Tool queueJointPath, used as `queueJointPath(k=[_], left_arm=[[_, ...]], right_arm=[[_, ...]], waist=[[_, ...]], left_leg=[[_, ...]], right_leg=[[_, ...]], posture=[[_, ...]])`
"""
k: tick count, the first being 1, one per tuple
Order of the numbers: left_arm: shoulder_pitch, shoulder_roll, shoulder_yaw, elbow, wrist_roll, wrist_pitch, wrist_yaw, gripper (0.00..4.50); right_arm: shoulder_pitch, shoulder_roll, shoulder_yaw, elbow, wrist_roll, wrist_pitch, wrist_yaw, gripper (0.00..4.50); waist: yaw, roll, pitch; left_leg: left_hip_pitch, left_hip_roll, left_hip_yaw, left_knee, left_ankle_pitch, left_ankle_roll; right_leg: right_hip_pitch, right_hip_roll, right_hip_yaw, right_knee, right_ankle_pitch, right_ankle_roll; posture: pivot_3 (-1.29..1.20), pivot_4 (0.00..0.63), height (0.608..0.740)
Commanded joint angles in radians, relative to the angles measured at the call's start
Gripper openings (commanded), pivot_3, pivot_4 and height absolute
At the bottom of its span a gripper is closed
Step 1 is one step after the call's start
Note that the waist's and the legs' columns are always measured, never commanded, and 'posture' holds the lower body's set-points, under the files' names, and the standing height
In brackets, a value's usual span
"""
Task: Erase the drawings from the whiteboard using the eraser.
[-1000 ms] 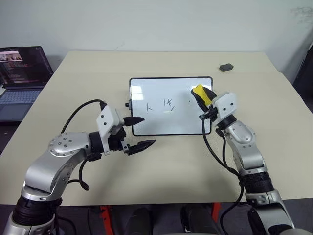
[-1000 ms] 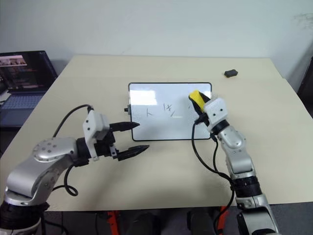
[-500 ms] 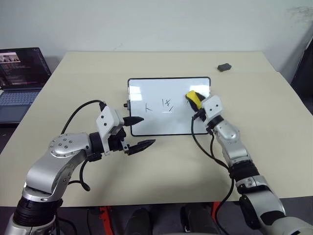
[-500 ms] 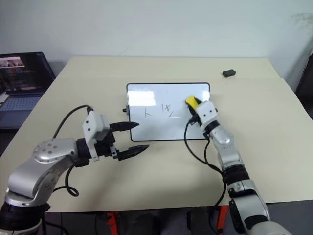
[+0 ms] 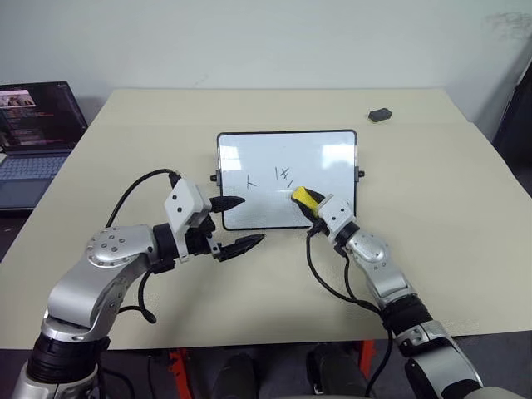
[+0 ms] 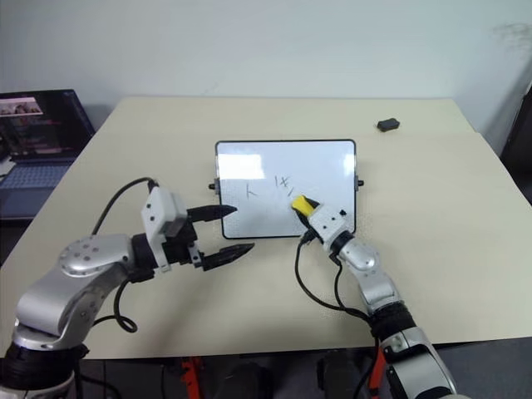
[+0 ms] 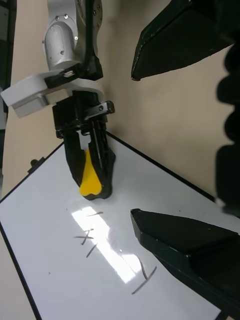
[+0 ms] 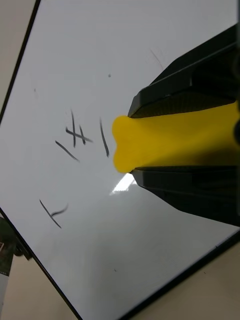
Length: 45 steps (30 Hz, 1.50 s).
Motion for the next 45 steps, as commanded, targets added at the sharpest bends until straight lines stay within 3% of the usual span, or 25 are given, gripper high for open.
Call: queueJointPath(k=[1, 7, 14, 21, 29, 37, 45], left_arm=[[-0.004, -0.031, 0.048, 0.006, 0.003, -0.038, 0.041, 4.5], [0.033, -0.07, 0.066, -0.006, -0.005, -0.042, 0.08, 4.5], [0.087, -0.086, 0.095, -0.014, 0.016, -0.055, 0.136, 4.5], [0.126, -0.108, 0.107, -0.028, 0.022, -0.056, 0.184, 4.5], [0.155, -0.109, 0.132, -0.037, 0.034, -0.055, 0.214, 4.5], [0.138, -0.099, 0.127, -0.057, 0.013, -0.042, 0.193, 4.5], [0.143, -0.093, 0.12, -0.064, 0.017, -0.039, 0.18, 4.5]], right_arm=[[0.049, -0.036, -0.062, -0.244, 0.102, 0.11, 0.044, 1.0], [0.18, -0.085, -0.058, -0.506, 0.154, 0.271, 0.09, 1.0], [0.289, -0.123, -0.037, -0.646, 0.151, 0.355, 0.12, 1.0], [0.247, -0.123, -0.028, -0.667, 0.122, 0.374, 0.11, 1.0], [0.071, -0.085, 0.016, -0.482, 0.06, 0.298, 0.094, 1.0], [-0.188, -0.014, 0.027, -0.082, -0.032, 0.106, 0.012, 1.0], [-0.349, 0.02, 0.029, 0.294, -0.09, -0.089, -0.065, 1.0]], waist=[[0.008, 0.0, 0.0], [0.019, 0.0, 0.0], [0.02, 0.0, 0.0], [0.019, 0.0, 0.0], [0.02, 0.0, 0.0], [0.019, 0.0, 0.0], [0.017, 0.0, 0.0]], left_leg=[[-0.001, 0.0, 0.0, 0.0, 0.0, 0.0], [-0.004, 0.0, -0.001, -0.002, -0.001, 0.0], [-0.001, 0.0, -0.001, -0.001, -0.001, 0.0], [-0.001, 0.0, -0.001, -0.001, 0.0, 0.0], [-0.001, 0.0, -0.001, -0.001, 0.0, 0.0], [-0.001, 0.0, -0.001, -0.001, 0.0, 0.0], [-0.002, 0.0, 0.0, -0.001, 0.0, 0.0]], right_leg=[[-0.001, 0.0, 0.0, -0.001, 0.0, 0.0], [-0.002, -0.001, -0.001, -0.004, -0.001, 0.001], [0.0, -0.001, -0.001, -0.002, -0.001, 0.001], [0.0, -0.001, -0.001, -0.002, -0.001, 0.001], [0.0, -0.001, -0.001, -0.002, -0.001, 0.001], [-0.001, 0.0, -0.001, -0.002, -0.001, 0.001], [-0.001, -0.001, 0.0, -0.002, -0.001, 0.001]], posture=[[0.0, 0.15, 0.74], [0.0, 0.15, 0.74], [0.0, 0.15, 0.74], [0.0, 0.15, 0.74], [0.0, 0.15, 0.74], [0.0, 0.15, 0.74], [0.0, 0.15, 0.74]])
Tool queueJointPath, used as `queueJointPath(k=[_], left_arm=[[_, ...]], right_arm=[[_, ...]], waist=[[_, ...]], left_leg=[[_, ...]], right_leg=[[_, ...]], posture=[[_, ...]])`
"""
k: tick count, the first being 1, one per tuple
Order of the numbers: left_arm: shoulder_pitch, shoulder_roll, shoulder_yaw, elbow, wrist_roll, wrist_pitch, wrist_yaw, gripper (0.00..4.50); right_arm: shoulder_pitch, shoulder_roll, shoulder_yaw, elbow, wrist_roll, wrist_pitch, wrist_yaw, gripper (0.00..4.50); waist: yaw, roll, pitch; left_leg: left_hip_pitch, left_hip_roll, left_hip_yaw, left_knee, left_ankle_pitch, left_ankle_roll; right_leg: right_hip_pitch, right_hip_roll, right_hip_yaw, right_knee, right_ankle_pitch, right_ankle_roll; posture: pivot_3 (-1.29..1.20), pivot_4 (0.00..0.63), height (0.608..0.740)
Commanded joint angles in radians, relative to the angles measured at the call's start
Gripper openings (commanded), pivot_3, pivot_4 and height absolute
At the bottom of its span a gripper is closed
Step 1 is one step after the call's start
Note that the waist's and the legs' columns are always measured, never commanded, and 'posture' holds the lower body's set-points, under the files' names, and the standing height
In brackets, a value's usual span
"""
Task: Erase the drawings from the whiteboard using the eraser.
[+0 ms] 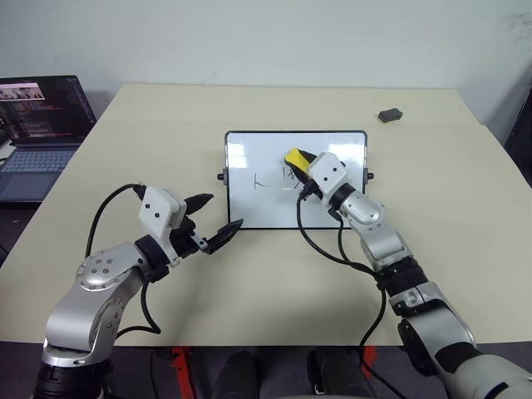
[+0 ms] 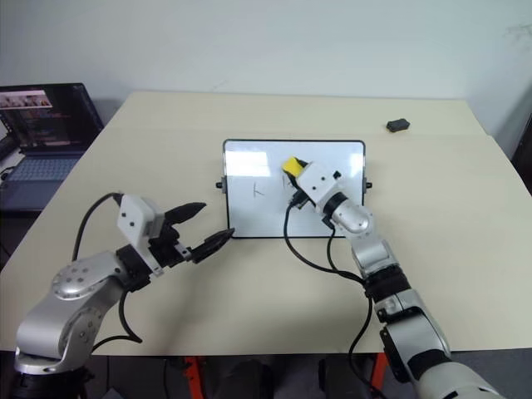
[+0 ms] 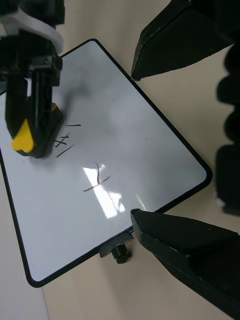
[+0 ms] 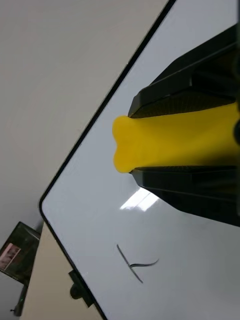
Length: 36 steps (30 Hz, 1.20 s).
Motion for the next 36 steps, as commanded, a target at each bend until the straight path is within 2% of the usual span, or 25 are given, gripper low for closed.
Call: queueJointPath(k=[1, 4, 12, 15, 17, 21, 23, 26, 28, 36], left_arm=[[-0.006, 0.011, 0.007, -0.045, -0.008, -0.005, -0.008, 4.5], [-0.009, 0.012, 0.008, -0.044, -0.009, -0.004, -0.01, 4.5], [-0.023, 0.008, -0.001, -0.034, -0.007, -0.005, -0.017, 4.5], [-0.034, 0.008, -0.005, -0.026, -0.005, -0.005, -0.022, 4.5], [-0.039, 0.008, -0.007, -0.022, -0.005, -0.004, -0.026, 4.5], [-0.042, 0.01, -0.007, -0.017, -0.004, -0.006, -0.031, 4.5], [-0.042, 0.012, -0.007, -0.015, -0.004, -0.007, -0.033, 4.5], [-0.042, 0.012, -0.008, -0.015, -0.004, -0.006, -0.033, 4.5], [-0.041, 0.01, -0.011, -0.015, -0.004, -0.006, -0.034, 4.5], [-0.036, 0.012, -0.014, -0.018, -0.008, 0.0, -0.048, 4.5]], right_arm=[[-0.052, 0.007, -0.003, 0.098, -0.02, -0.098, -0.02, 1.0], [-0.044, 0.008, 0.013, 0.164, -0.024, -0.148, 0.003, 1.0], [0.088, 0.001, 0.08, 0.255, -0.061, -0.18, 0.093, 1.0], [0.1, 0.005, 0.074, 0.247, -0.051, -0.165, 0.098, 1.0], [0.101, 0.003, 0.062, 0.204, -0.037, -0.172, 0.1, 1.0], [0.105, -0.017, 0.017, -0.068, 0.044, -0.136, 0.149, 1.0], [0.103, -0.033, -0.003, -0.181, 0.066, -0.084, 0.162, 0.99], [0.098, -0.046, -0.02, -0.248, 0.074, -0.027, 0.161, 0.99], [0.054, -0.054, -0.042, -0.222, 0.062, -0.008, 0.134, 0.99], [-0.127, -0.006, -0.018, 0.107, -0.044, -0.06, -0.012, 0.99]], waist=[[-0.001, 0.0, 0.0], [-0.001, 0.0, 0.0], [-0.002, -0.003, -0.003], [-0.002, -0.003, -0.003], [-0.004, -0.003, -0.003], [-0.003, -0.002, -0.002], [0.0, -0.001, -0.001], [0.001, -0.001, -0.001], [0.001, -0.001, -0.001], [-0.001, -0.001, -0.001]], left_leg=[[0.0, 0.0, 0.0, 0.0, 0.0, 0.0], [0.001, 0.0, 0.0, 0.0, 0.0, 0.0], [0.006, 0.0, 0.0, 0.001, 0.0, 0.0], [0.016, 0.0, -0.001, 0.001, 0.0, 0.0], [0.022, 0.0, 0.0, 0.001, 0.0, 0.0], [0.02, 0.0, -0.001, 0.001, 0.001, 0.001], [0.014, 0.0, -0.001, 0.001, 0.001, 0.001], [-0.001, 0.001, -0.002, 0.001, 0.001, 0.0], [-0.001, 0.001, -0.001, -0.001, 0.001, 0.0], [-0.002, 0.001, 0.0, -0.001, 0.001, 0.0]], right_leg=[[0.0, 0.0, 0.0, 0.0, 0.0, 0.0], [0.0, 0.0, 0.0, 0.001, 0.0, 0.0], [0.005, 0.0, 0.0, 0.002, 0.001, -0.001], [0.016, 0.0, 0.0, 0.001, 0.001, -0.001], [0.021, 0.0, 0.0, 0.001, 0.001, -0.002], [0.019, 0.001, 0.0, 0.001, 0.001, -0.001], [0.014, 0.0, 0.0, 0.001, 0.001, -0.001], [-0.001, 0.0, -0.001, 0.002, 0.002, -0.001], [-0.001, 0.0, -0.001, -0.001, 0.001, -0.001], [-0.002, 0.0, -0.001, 0.0, 0.001, -0.001]], posture=[[0.0, 0.15, 0.74], [0.0, 0.15, 0.74], [0.0, 0.15, 0.74], [0.0, 0.15, 0.74], [0.0, 0.15, 0.74], [0.0, 0.15, 0.74], [0.0, 0.15, 0.74], [0.0, 0.15, 0.74], [0.0, 0.15, 0.74], [0.0, 0.15, 0.74]])
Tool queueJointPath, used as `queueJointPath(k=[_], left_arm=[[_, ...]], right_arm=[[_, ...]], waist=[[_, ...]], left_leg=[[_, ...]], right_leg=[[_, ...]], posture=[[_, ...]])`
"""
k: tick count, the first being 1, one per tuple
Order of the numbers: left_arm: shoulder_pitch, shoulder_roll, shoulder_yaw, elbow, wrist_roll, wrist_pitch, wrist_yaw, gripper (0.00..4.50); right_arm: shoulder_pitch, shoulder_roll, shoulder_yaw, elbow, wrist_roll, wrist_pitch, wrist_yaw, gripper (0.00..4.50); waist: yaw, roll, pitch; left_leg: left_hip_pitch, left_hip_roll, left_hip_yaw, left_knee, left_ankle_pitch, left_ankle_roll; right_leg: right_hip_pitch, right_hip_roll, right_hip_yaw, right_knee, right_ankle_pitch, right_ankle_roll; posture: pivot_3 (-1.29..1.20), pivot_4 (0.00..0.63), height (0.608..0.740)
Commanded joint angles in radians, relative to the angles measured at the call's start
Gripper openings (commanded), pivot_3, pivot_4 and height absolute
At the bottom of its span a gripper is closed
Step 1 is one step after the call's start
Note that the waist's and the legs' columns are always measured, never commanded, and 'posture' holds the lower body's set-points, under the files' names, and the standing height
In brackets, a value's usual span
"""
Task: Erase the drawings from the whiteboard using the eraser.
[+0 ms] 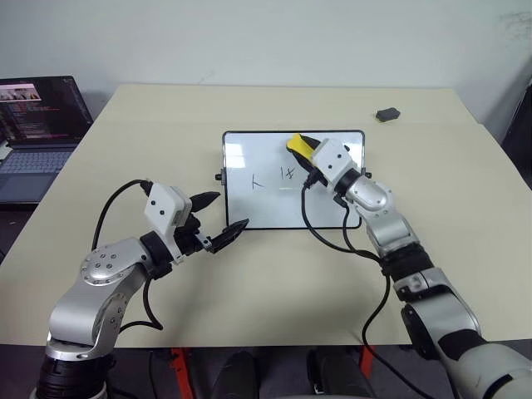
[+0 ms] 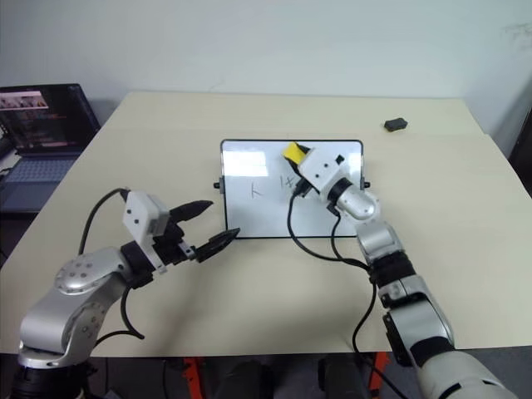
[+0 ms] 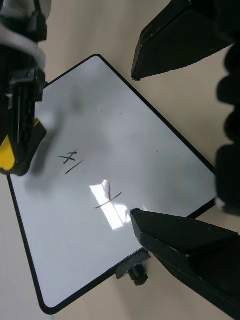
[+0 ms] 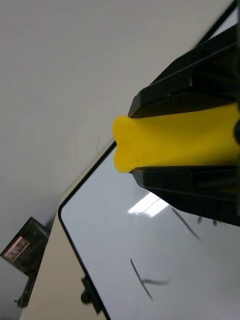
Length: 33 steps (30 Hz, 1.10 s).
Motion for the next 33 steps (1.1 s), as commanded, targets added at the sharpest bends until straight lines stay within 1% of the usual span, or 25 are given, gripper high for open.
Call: queueJointPath(k=[1, 4, 10, 14, 18, 22, 26, 27, 29, 33], left_arm=[[-0.002, 0.009, 0.006, -0.028, -0.009, -0.002, -0.005, 4.5], [0.0, 0.011, 0.008, -0.033, -0.01, 0.001, -0.007, 4.5], [-0.004, 0.015, 0.012, -0.035, -0.014, 0.008, -0.013, 4.5], [-0.012, 0.015, 0.008, -0.03, -0.014, 0.009, -0.016, 4.5], [-0.016, 0.014, 0.007, -0.027, -0.012, 0.008, -0.021, 4.5], [-0.021, 0.011, 0.003, -0.022, -0.007, 0.004, -0.025, 4.5], [-0.02, 0.009, 0.003, -0.021, -0.007, 0.004, -0.025, 4.5], [-0.019, 0.009, 0.002, -0.021, -0.007, 0.004, -0.026, 4.5], [-0.018, 0.007, 0.0, -0.022, -0.007, 0.004, -0.024, 4.5], [-0.017, 0.004, -0.007, -0.025, -0.007, 0.005, -0.023, 4.5]], right_arm=[[-0.042, 0.026, 0.013, 0.091, -0.033, -0.044, -0.043, 0.99], [-0.032, 0.042, 0.037, 0.141, -0.048, -0.061, -0.026, 0.99], [0.034, 0.057, 0.093, 0.151, -0.061, -0.062, 0.051, 0.99], [0.074, 0.067, 0.1, 0.177, -0.052, -0.026, 0.092, 0.99], [0.083, 0.06, 0.094, 0.175, -0.055, -0.013, 0.108, 0.99], [0.084, 0.042, 0.075, 0.074, -0.037, -0.01, 0.123, 0.99], [0.102, 0.025, 0.039, -0.201, 0.022, 0.043, 0.156, 0.99], [0.095, 0.019, 0.029, -0.237, 0.028, 0.06, 0.151, 0.99], [0.075, 0.01, 0.016, -0.252, 0.023, 0.081, 0.135, 0.99], [0.016, 0.006, 0.014, -0.174, -0.013, 0.083, 0.086, 0.99]], waist=[[0.0, 0.0, 0.0], [-0.003, 0.0, 0.0], [-0.008, 0.0, 0.0], [-0.014, -0.001, -0.001], [-0.018, -0.001, -0.001], [-0.018, -0.001, -0.001], [-0.012, 0.0, 0.0], [-0.011, 0.001, 0.001], [-0.011, 0.001, 0.001], [-0.014, 0.001, 0.001]], left_leg=[[0.0, 0.0, 0.0, 0.0, 0.0, 0.0], [0.0, 0.0, 0.0, 0.0, 0.0, 0.0], [0.004, 0.0, 0.0, 0.0, 0.0, 0.0], [0.006, 0.0, 0.0, 0.001, 0.0, 0.0], [0.008, 0.0, 0.0, 0.002, 0.0, 0.0], [0.009, 0.0, -0.001, 0.002, 0.001, 0.0], [0.003, 0.0, -0.001, 0.001, 0.0, 0.0], [0.001, 0.0, -0.002, 0.001, 0.0, 0.0], [-0.001, 0.0, -0.001, 0.001, 0.0, 0.0], [-0.001, 0.0, -0.001, 0.0, 0.0, 0.0]], right_leg=[[0.0, 0.0, 0.0, 0.0, 0.0, 0.0], [0.0, 0.0, 0.0, 0.0, 0.0, 0.0], [0.003, 0.0, 0.0, 0.002, 0.0, 0.0], [0.005, 0.0, 0.0, 0.002, 0.0, 0.0], [0.007, 0.0, 0.0, 0.002, 0.001, -0.001], [0.008, 0.0, 0.0, 0.002, 0.001, -0.001], [0.003, 0.0, 0.0, 0.002, 0.001, 0.0], [0.002, 0.0, 0.0, 0.002, 0.001, 0.0], [0.0, 0.0, 0.0, 0.001, 0.001, 0.0], [-0.001, 0.0, -0.001, 0.0, 0.001, 0.0]], posture=[[0.0, 0.15, 0.74], [0.0, 0.15, 0.74], [0.0, 0.15, 0.74], [0.0, 0.15, 0.74], [0.0, 0.15, 0.74], [0.0, 0.15, 0.74], [0.0, 0.15, 0.74], [0.0, 0.15, 0.74], [0.0, 0.15, 0.74], [0.0, 0.15, 0.74]])
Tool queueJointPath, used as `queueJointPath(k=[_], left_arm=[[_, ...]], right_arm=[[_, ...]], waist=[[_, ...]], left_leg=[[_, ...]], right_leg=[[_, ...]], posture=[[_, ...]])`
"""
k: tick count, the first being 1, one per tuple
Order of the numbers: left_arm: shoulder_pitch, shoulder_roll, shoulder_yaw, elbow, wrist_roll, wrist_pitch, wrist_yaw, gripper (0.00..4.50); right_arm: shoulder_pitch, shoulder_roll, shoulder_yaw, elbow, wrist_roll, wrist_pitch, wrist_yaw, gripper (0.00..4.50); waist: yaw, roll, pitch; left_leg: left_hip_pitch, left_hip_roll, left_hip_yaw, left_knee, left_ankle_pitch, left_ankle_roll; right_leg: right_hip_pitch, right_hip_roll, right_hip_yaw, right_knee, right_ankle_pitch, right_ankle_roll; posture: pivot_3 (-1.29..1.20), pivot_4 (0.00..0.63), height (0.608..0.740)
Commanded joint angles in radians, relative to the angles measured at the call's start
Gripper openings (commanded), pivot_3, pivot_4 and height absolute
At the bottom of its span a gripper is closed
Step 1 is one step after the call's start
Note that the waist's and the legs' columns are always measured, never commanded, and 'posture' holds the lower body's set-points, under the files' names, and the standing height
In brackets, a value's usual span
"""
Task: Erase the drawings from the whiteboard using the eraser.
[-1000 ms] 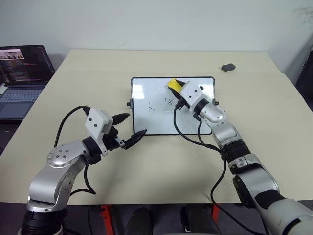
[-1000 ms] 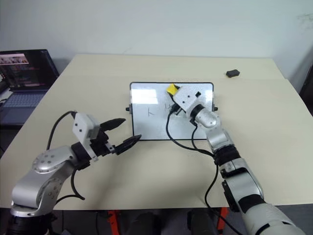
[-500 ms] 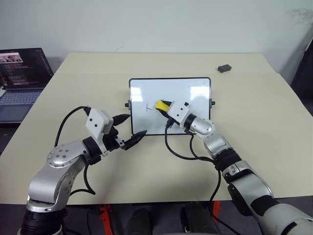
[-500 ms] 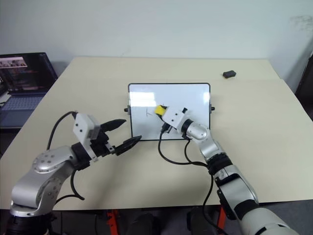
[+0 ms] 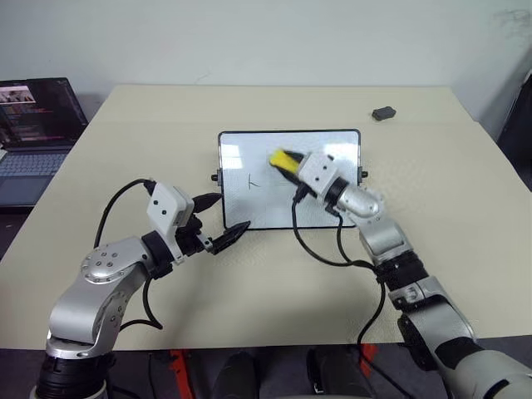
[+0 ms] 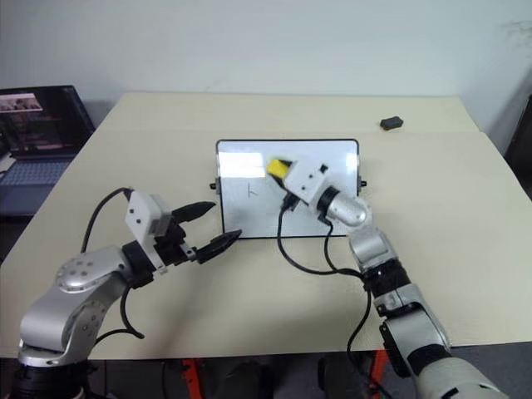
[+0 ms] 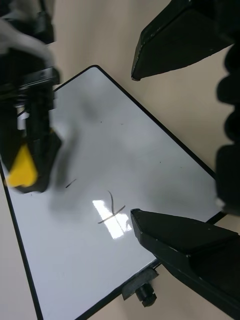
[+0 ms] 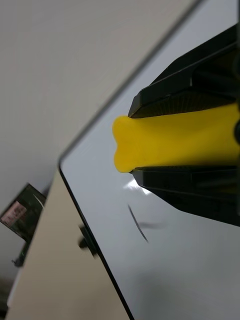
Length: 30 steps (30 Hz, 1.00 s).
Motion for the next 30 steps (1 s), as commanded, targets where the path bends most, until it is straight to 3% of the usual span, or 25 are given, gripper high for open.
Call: queueJointPath(k=[1, 9, 21, 30], left_arm=[[-0.007, 0.0, 0.0, -0.026, -0.007, -0.01, 0.0, 4.5], [-0.004, 0.0, -0.001, -0.028, -0.01, -0.01, 0.002, 4.5], [-0.014, -0.007, -0.012, -0.023, -0.012, -0.01, -0.001, 4.5], [-0.018, -0.01, -0.012, -0.02, -0.01, -0.012, 0.0, 4.5]], right_arm=[[-0.041, 0.007, -0.007, 0.031, -0.017, -0.002, -0.037, 0.99], [-0.055, 0.034, 0.052, 0.073, -0.081, 0.078, -0.049, 0.99], [0.055, -0.038, 0.102, -0.092, -0.1, 0.424, 0.114, 0.99], [0.15, -0.077, 0.169, -0.279, -0.063, 0.542, 0.282, 0.99]], waist=[[0.0, 0.0, 0.0], [0.0, 0.0, 0.0], [0.005, 0.0, 0.0], [0.014, -0.001, -0.001]], left_leg=[[0.0, 0.0, 0.0, 0.0, 0.0, 0.0], [0.0, 0.0, 0.0, 0.0, 0.0, 0.0], [0.004, 0.0, 0.0, 0.001, 0.0, 0.0], [0.005, 0.0, -0.001, 0.001, 0.0, 0.0]], right_leg=[[0.0, 0.0, 0.0, 0.0, 0.0, 0.0], [0.0, 0.0, 0.0, 0.0, 0.0, 0.0], [0.004, 0.0, 0.0, 0.001, 0.0, 0.0], [0.005, 0.0, 0.0, 0.001, 0.0, 0.0]], posture=[[0.0, 0.15, 0.74], [0.0, 0.15, 0.74], [0.0, 0.15, 0.74], [0.0, 0.15, 0.74]])
